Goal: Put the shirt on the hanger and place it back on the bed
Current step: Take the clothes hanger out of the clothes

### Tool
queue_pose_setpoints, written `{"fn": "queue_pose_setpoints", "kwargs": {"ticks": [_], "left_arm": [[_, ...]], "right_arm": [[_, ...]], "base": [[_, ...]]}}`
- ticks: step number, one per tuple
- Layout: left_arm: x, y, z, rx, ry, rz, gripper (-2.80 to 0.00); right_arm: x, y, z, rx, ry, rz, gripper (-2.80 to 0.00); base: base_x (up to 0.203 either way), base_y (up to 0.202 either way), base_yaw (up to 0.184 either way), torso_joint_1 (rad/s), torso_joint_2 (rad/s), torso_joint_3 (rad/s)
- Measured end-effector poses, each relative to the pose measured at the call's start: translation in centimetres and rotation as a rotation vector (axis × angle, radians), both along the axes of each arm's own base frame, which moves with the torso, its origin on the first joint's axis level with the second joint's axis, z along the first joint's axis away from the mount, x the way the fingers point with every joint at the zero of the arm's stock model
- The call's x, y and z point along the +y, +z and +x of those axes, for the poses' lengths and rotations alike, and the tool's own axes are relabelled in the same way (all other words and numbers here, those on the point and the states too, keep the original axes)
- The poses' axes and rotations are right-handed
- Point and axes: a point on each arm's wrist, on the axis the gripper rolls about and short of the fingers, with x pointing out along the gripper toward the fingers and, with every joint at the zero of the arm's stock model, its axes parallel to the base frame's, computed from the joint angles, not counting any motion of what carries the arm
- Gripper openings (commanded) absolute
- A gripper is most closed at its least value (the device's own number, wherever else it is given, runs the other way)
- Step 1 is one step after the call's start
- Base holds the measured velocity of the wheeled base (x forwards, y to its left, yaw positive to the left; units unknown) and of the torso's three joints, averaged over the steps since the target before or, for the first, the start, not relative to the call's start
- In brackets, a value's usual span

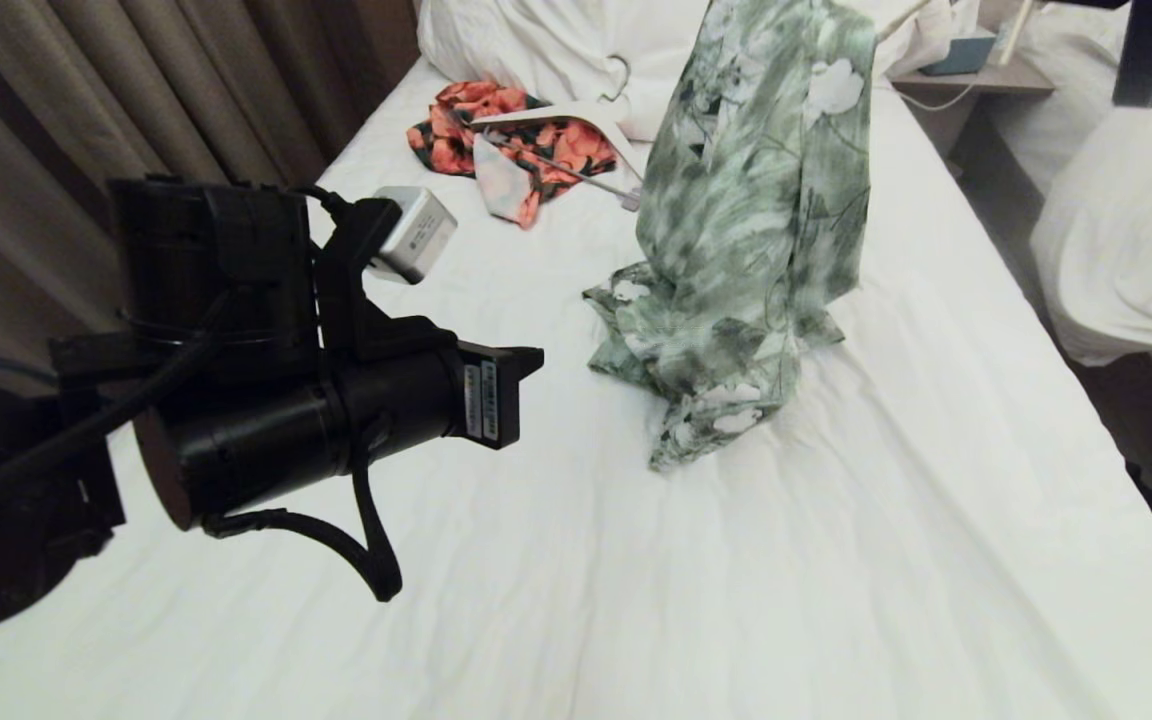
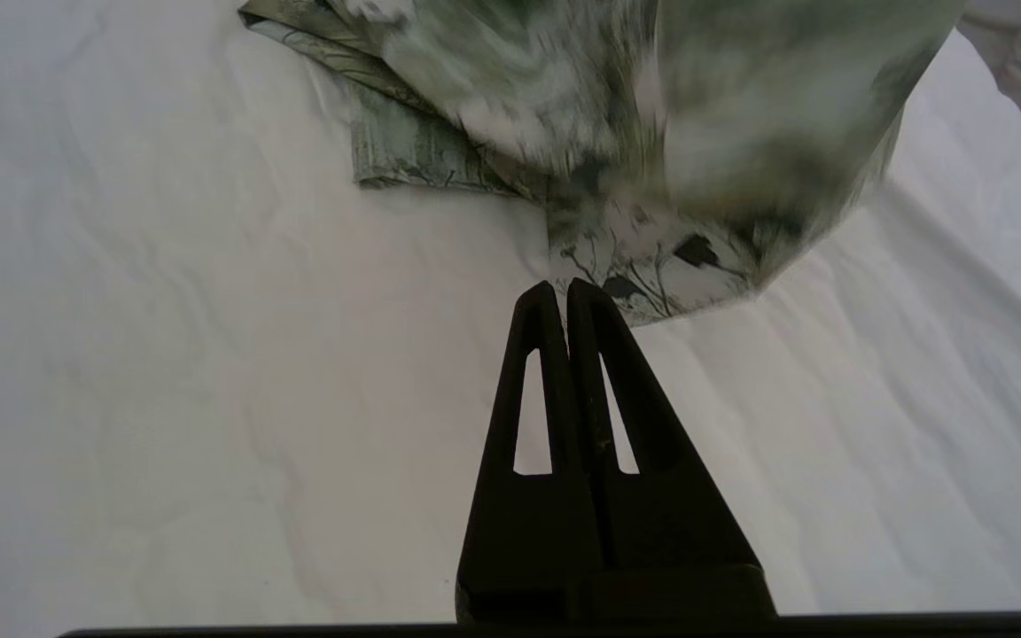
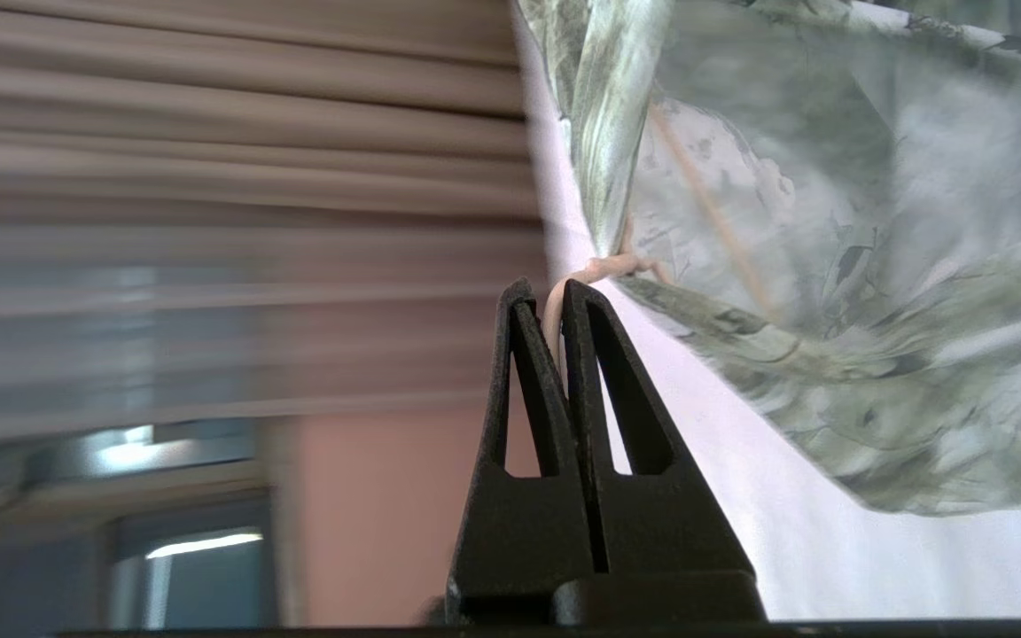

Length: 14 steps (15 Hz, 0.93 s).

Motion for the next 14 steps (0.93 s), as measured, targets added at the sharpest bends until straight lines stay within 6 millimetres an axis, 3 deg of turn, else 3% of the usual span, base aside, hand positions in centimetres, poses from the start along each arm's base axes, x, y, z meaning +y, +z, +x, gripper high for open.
{"fn": "queue_pose_setpoints", "kwargs": {"ticks": [3, 7, 14], "left_arm": [[0.0, 0.0, 0.0, -0.001, 0.001, -0.001, -2.8], [0.0, 0.0, 0.0, -0.001, 0.0, -0.001, -2.8], [-0.1, 0.1, 0.1, -0.035, 0.001, -0.027, -2.8]], "right_arm": [[-0.4, -0.9, 1.6, 0.087, -0.038, -0.029, -2.8], [-0.5, -0.2, 1.5, 0.04, -0.036, -0.004, -2.8], [-1.3, 2.4, -1.1, -0.173, 0.0, 0.044, -2.8]], "base": [[0.0, 0.0, 0.0, 0.0, 0.0, 0.0], [0.0, 0.0, 0.0, 0.0, 0.0, 0.0], [0.0, 0.0, 0.0, 0.0, 0.0, 0.0]]}}
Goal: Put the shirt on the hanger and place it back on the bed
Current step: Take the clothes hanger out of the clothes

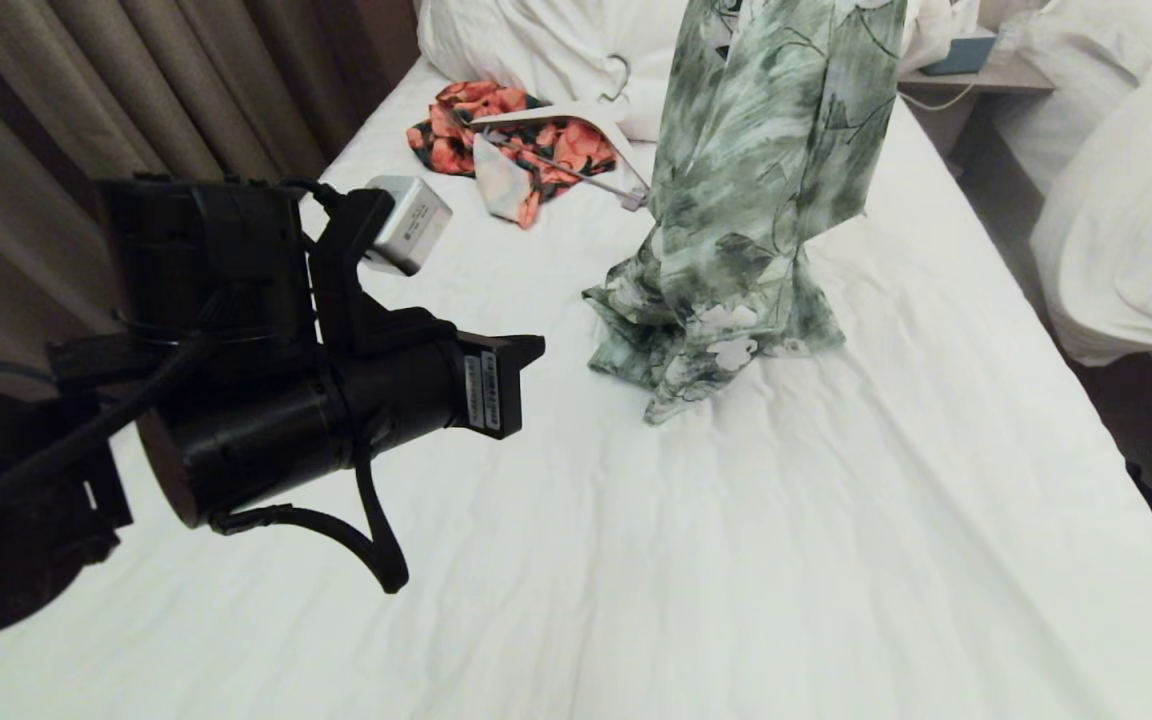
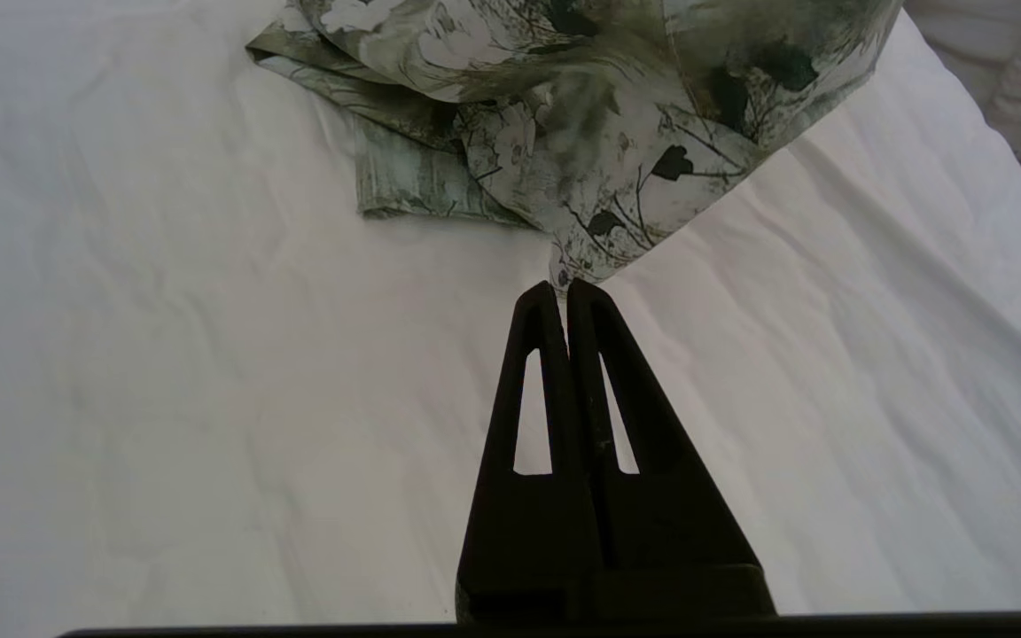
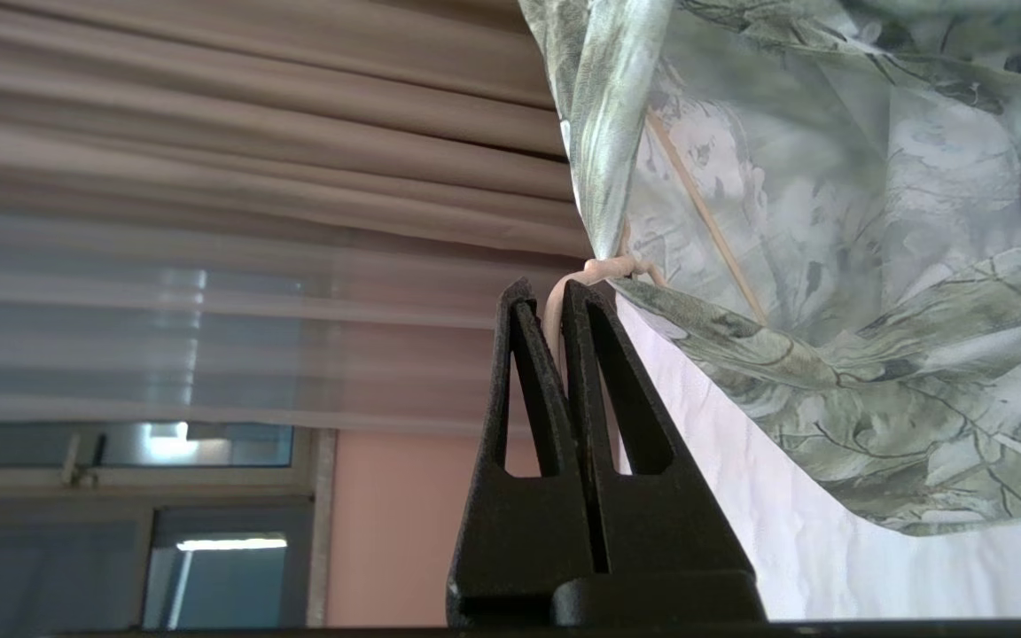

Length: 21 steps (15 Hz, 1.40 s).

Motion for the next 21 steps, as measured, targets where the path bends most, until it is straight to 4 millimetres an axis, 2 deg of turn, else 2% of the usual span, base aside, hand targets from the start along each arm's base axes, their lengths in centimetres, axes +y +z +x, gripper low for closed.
{"fn": "queue_pose_setpoints", "kwargs": {"ticks": [13, 18, 21], "left_arm": [[-0.3, -0.3, -0.3, 0.008, -0.015, 0.009, -2.8], [-0.5, -0.6, -0.3, 0.014, -0.021, 0.014, -2.8], [-0.6, -0.7, -0.3, 0.019, -0.024, 0.018, -2.8]], "right_arm": [[-0.9, 3.7, -3.3, -0.337, -0.01, 0.081, -2.8], [-1.1, 4.2, -3.7, -0.357, -0.004, 0.089, -2.8], [-1.4, 4.0, -4.3, -0.299, -0.005, 0.067, -2.8]], "base": [[0.0, 0.0, 0.0, 0.0, 0.0, 0.0], [0.0, 0.0, 0.0, 0.0, 0.0, 0.0], [0.0, 0.0, 0.0, 0.0, 0.0, 0.0]]}}
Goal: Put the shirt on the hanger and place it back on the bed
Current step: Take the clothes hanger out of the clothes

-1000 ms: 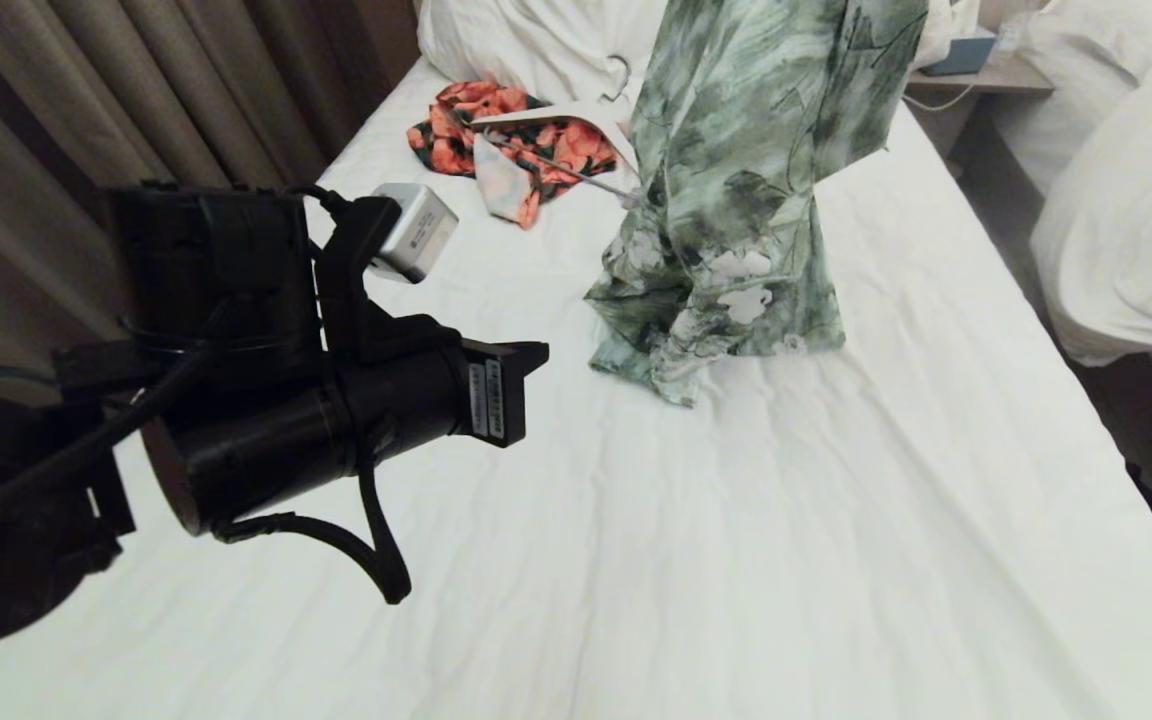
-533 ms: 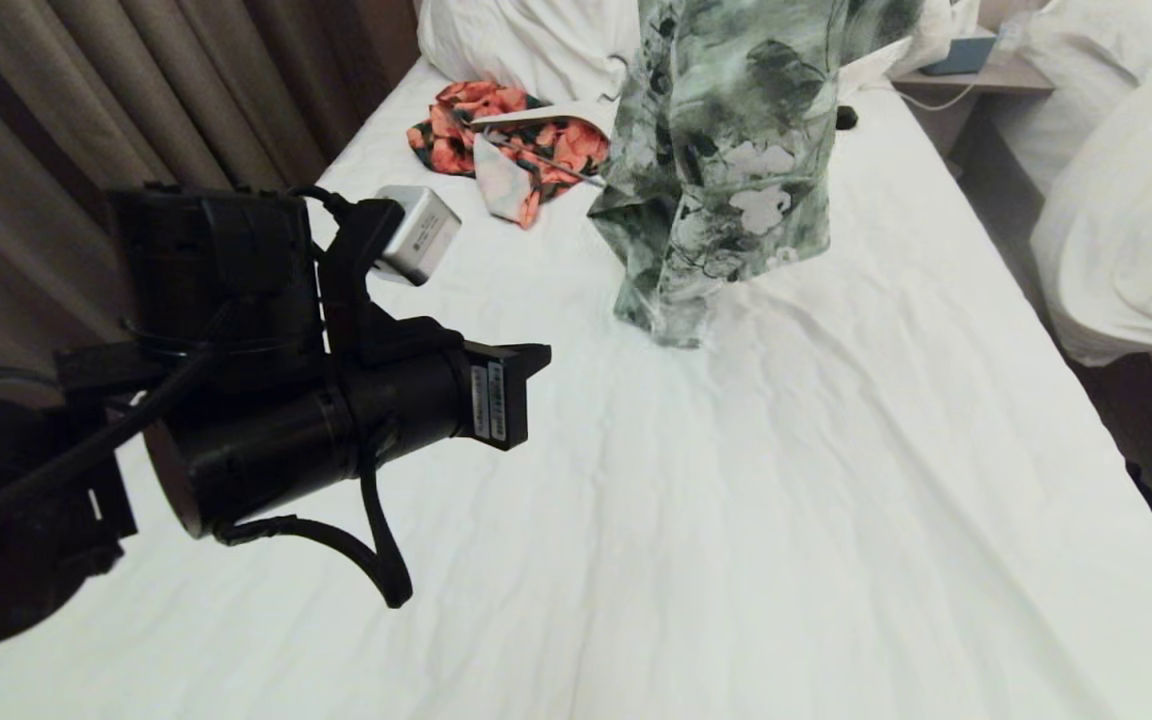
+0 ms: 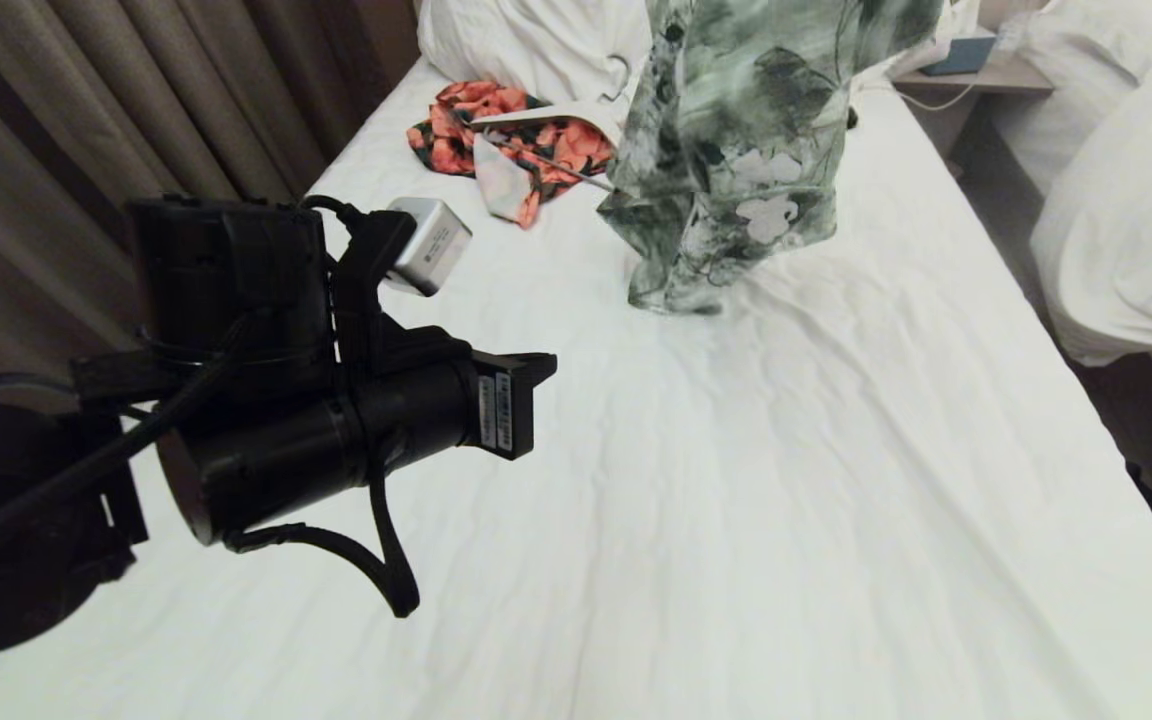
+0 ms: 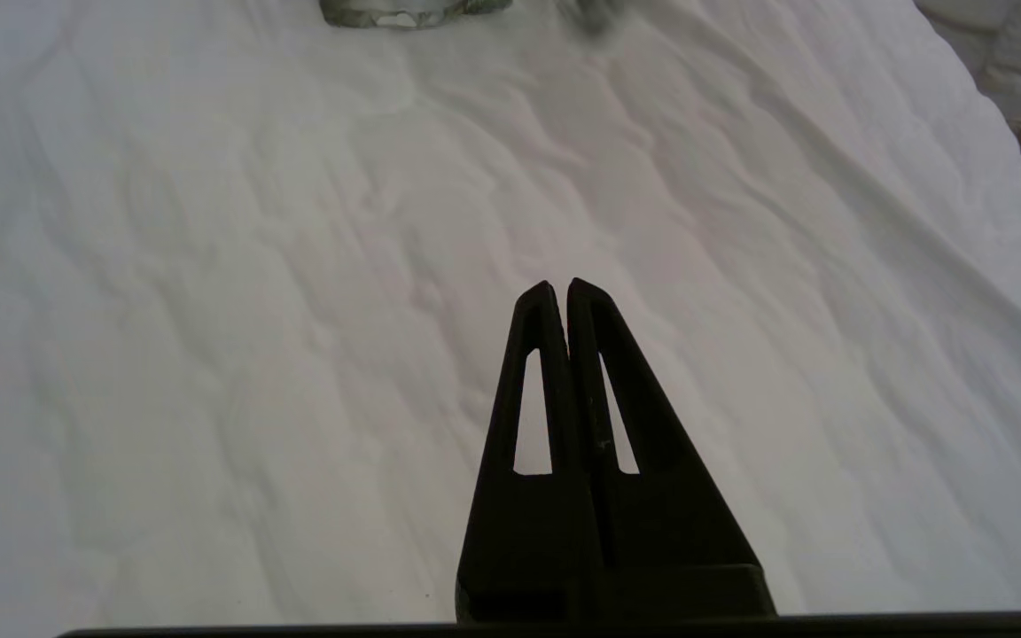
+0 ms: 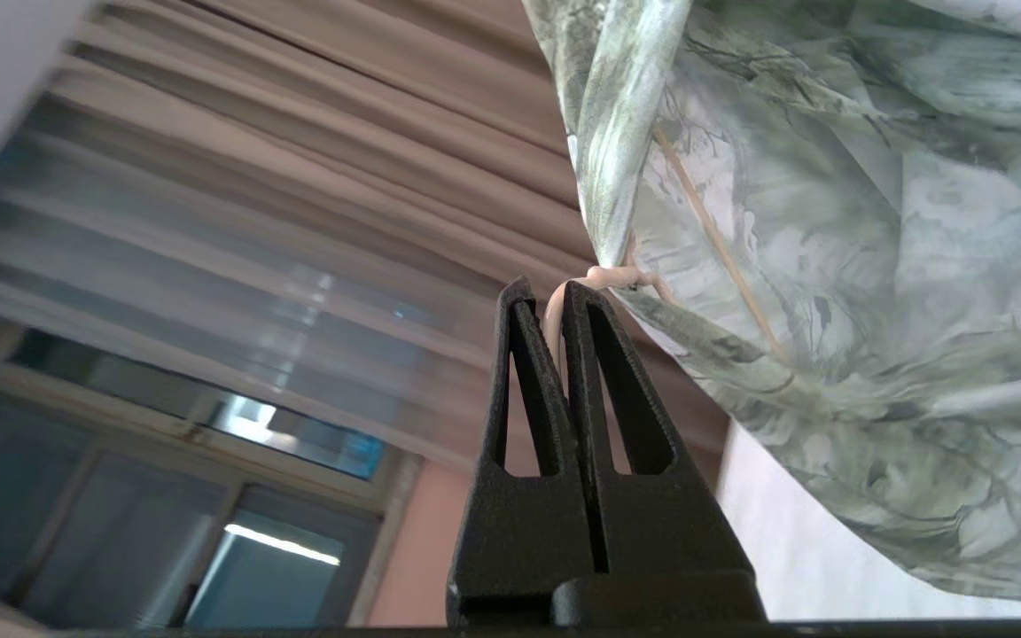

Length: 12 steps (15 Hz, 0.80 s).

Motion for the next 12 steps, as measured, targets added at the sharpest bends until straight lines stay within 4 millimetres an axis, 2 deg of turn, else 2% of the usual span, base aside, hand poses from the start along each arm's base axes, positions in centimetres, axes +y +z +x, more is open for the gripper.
{"fn": "queue_pose_setpoints", "kwargs": {"ticks": [7, 12], "left_arm": [[-0.7, -0.6, -0.3, 0.016, -0.025, 0.015, -2.8], [-1.2, -1.0, -0.6, 0.008, -0.045, 0.011, -2.8]], "right_arm": [[-3.4, 1.5, -5.9, -0.095, -0.052, -0.021, -2.8], [-4.6, 1.7, -9.6, -0.109, -0.089, -0.033, -2.8]], "base": [[0.0, 0.0, 0.0, 0.0, 0.0, 0.0], [0.0, 0.0, 0.0, 0.0, 0.0, 0.0]]}}
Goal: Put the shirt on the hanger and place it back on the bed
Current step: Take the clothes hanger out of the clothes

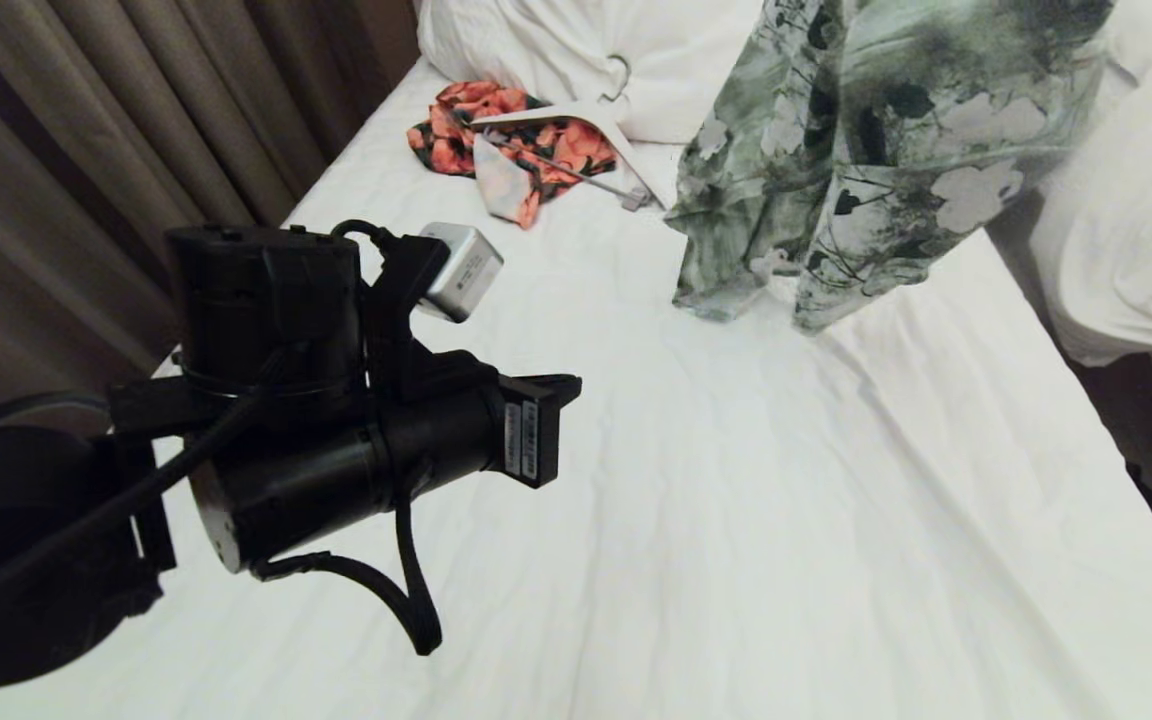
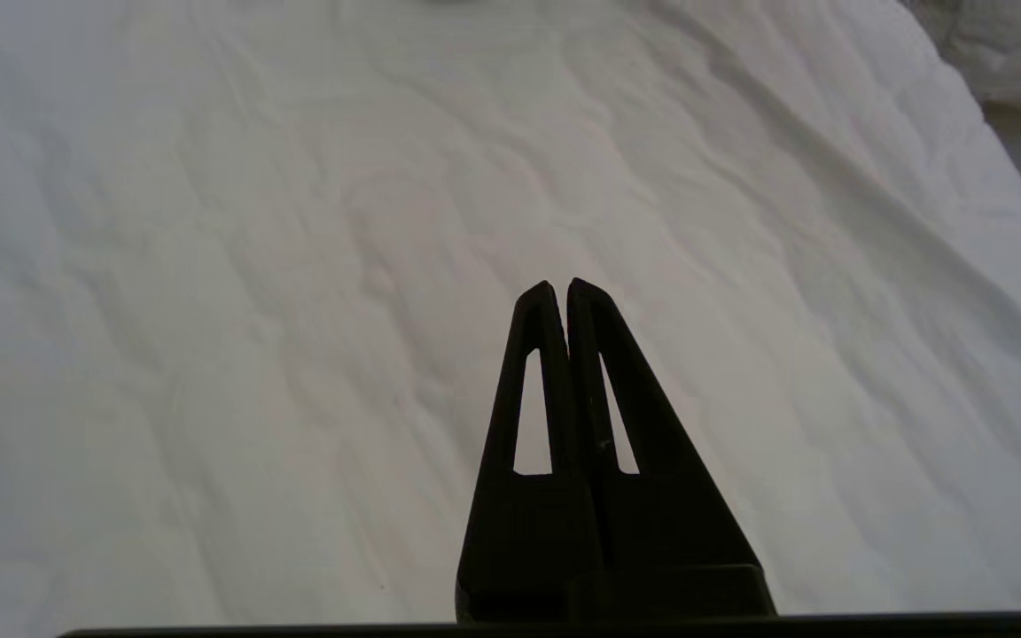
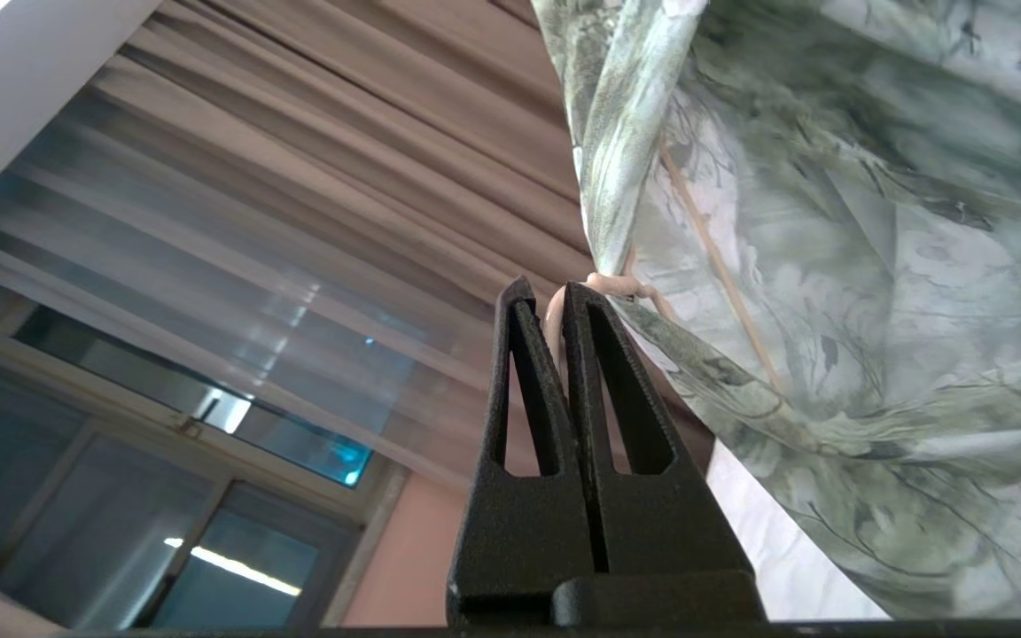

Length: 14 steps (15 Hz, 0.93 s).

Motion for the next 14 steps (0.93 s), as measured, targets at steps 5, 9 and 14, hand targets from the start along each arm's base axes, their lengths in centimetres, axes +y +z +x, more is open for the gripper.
{"fn": "queue_pose_setpoints", "kwargs": {"ticks": [5, 9, 14], "left_arm": [[-0.2, -0.4, 0.3, -0.107, -0.003, -0.015, -2.8], [0.6, 0.3, 1.0, -0.148, 0.065, -0.042, -2.8], [2.2, 1.8, 1.6, -0.188, 0.124, -0.073, -2.8]], "right_arm": [[-0.4, -0.7, -0.6, 0.079, -0.035, -0.022, -2.8], [0.1, -2.7, 3.9, 0.285, -0.044, -0.05, -2.8], [1.2, -5.0, 11.4, 0.443, -0.036, -0.072, -2.8]], "base": [[0.0, 0.0, 0.0, 0.0, 0.0, 0.0], [0.0, 0.0, 0.0, 0.0, 0.0, 0.0], [0.0, 0.0, 0.0, 0.0, 0.0, 0.0]]}}
